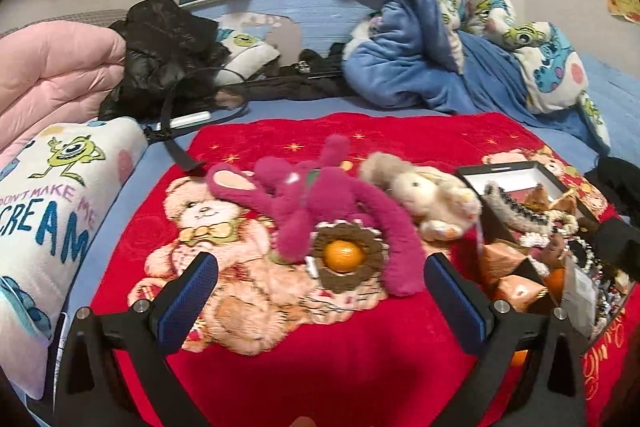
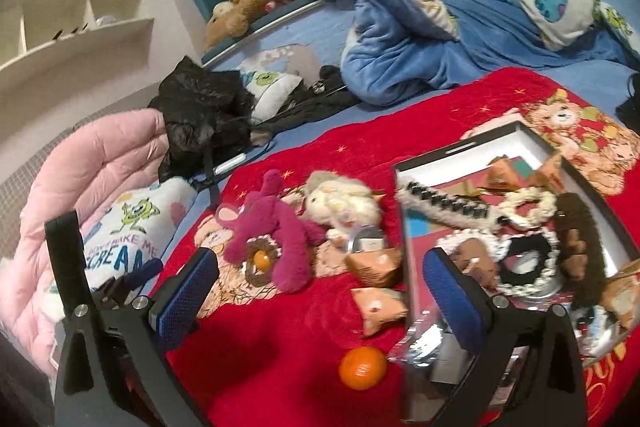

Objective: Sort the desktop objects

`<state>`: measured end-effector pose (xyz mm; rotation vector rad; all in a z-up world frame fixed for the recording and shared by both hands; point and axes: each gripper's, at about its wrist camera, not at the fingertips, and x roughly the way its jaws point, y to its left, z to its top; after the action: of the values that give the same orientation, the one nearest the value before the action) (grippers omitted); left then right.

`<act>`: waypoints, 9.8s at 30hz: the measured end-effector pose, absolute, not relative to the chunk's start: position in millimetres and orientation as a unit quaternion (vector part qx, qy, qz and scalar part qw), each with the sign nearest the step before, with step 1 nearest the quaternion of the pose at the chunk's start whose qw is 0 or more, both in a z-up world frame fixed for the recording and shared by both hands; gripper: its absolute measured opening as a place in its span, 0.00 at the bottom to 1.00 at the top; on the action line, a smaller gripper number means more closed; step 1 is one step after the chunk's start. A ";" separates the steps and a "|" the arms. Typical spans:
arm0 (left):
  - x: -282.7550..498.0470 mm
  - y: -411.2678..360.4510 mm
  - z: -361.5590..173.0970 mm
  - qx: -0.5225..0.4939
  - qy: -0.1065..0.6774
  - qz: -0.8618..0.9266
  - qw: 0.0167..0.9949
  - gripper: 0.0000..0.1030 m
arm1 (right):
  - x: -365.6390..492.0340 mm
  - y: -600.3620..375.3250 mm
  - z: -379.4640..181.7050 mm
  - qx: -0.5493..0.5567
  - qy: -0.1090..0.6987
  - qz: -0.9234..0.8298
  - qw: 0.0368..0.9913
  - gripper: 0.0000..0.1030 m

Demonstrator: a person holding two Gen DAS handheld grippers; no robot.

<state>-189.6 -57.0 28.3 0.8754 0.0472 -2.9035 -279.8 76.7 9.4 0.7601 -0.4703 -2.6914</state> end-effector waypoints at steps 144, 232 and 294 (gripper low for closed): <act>-218.4 -4.1 -3.4 0.330 0.006 -0.943 -0.052 0.08 | -302.0 42.8 -53.7 0.393 -0.073 -0.915 0.049 0.52; -215.4 -17.5 -13.7 0.330 0.003 -0.943 -0.037 0.08 | -322.6 4.7 -74.5 0.380 -0.008 -0.923 -0.062 0.38; -183.2 189.0 20.5 0.283 -0.047 -0.946 -0.150 0.08 | -222.8 261.1 1.4 0.260 -0.148 -0.951 -0.077 0.38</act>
<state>-183.2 189.0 20.5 0.9839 -0.1649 -3.2952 -222.8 261.1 1.4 0.8584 -0.4899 -3.1450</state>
